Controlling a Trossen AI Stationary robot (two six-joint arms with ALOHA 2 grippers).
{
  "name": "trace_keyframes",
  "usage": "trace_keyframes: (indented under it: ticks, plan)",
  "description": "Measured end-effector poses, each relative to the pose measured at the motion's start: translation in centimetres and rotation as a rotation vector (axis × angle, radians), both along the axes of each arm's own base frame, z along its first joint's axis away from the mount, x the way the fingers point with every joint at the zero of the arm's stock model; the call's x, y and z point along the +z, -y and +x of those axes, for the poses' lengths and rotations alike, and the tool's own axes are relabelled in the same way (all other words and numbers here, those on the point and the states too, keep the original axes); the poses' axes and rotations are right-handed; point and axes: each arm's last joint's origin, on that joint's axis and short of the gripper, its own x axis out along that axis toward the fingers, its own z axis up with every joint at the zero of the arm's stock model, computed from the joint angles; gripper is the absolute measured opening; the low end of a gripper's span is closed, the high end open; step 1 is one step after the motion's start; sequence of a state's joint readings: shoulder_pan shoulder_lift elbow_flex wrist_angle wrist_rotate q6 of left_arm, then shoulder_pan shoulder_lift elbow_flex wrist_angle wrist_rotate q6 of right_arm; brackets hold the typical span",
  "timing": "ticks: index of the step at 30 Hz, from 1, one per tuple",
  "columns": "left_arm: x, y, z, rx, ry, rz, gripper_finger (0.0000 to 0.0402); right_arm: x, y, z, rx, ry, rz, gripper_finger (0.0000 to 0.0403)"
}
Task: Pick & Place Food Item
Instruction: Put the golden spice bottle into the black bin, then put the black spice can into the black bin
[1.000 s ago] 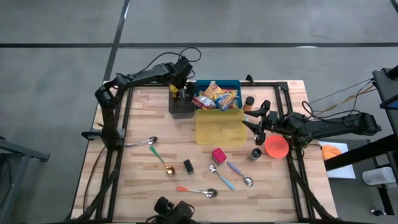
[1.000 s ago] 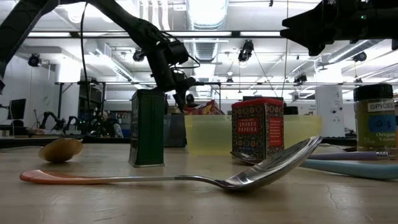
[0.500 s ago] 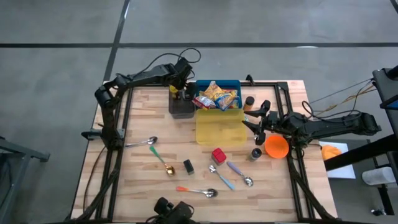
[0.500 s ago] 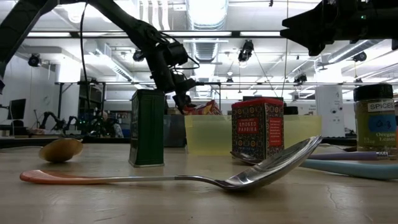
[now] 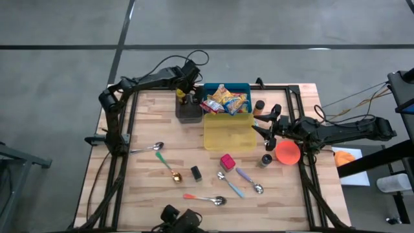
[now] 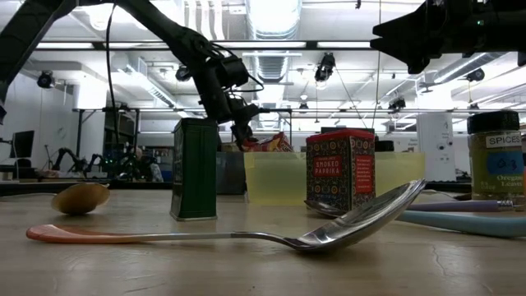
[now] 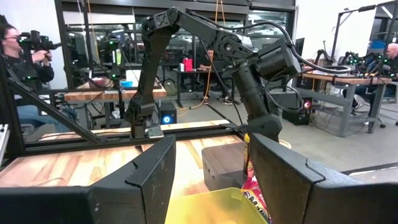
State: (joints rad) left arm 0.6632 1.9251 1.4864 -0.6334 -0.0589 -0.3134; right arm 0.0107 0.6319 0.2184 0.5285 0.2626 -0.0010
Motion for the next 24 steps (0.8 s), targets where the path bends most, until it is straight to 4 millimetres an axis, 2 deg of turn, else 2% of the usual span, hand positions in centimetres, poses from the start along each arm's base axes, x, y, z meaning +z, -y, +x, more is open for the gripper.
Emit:
trace_keyframes:
  ticks: [11,19,24]
  plan:
    - [0.2,0.0,0.0,0.000,0.004,0.003,0.0358,0.0,0.0,0.0,0.000,0.000,0.000,0.0203]
    - [1.5,0.3,-0.4,-0.001,0.002,0.001,0.0358,0.0,0.0,0.0,0.000,0.000,0.000,0.0203]
    - [2.7,1.2,-0.7,-0.020,0.012,-0.010,0.0358,0.0,0.0,0.0,0.000,0.000,0.000,0.0203]
